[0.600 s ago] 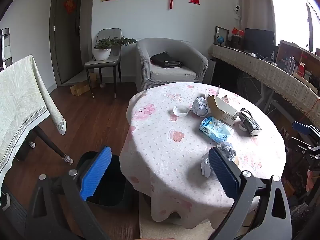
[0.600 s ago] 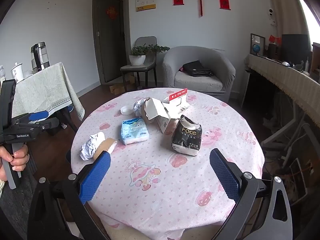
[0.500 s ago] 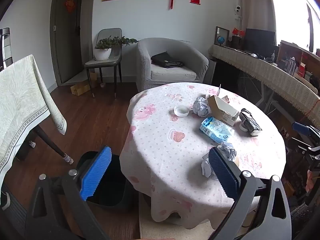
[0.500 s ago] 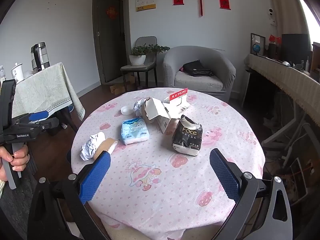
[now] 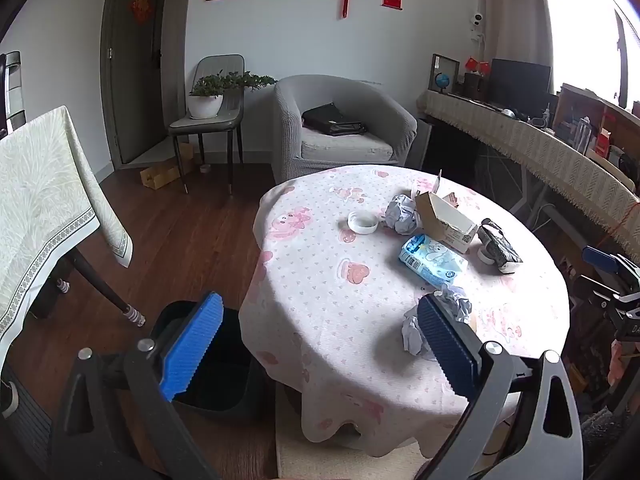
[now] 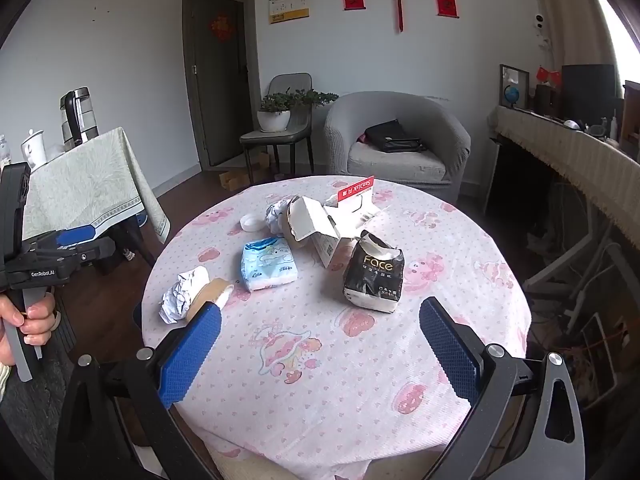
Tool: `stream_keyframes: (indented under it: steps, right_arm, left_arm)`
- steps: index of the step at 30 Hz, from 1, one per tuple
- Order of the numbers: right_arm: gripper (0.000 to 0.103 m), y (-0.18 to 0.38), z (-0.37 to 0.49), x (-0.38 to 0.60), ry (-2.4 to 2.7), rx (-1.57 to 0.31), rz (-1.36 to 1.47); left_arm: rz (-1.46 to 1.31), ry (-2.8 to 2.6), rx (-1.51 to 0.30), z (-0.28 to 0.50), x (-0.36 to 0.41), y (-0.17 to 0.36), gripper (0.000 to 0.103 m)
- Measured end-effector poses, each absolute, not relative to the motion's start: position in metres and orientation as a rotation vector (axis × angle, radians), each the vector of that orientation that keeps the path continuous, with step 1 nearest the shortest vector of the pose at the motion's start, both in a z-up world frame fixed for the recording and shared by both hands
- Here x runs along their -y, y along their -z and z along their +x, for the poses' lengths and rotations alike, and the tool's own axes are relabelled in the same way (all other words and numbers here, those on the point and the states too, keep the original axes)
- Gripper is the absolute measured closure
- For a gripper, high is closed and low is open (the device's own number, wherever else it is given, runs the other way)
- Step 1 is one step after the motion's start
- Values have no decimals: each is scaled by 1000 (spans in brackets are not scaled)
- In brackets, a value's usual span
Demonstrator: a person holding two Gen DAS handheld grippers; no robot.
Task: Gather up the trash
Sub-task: 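Move the left tool toward the crumpled foil ball on the table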
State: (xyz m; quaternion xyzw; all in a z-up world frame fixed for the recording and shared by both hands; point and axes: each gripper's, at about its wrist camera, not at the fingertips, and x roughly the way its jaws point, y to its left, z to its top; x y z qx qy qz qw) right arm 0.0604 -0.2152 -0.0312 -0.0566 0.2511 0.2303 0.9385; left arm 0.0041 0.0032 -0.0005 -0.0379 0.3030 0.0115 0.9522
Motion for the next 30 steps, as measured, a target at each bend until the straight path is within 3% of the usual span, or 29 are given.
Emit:
stream_keyframes:
  steps: [30]
  right_arm:
    - [3,31,61,212,-468,-517,-117]
  left_arm:
    - [-79,-9,-615,-4,6,-5,4]
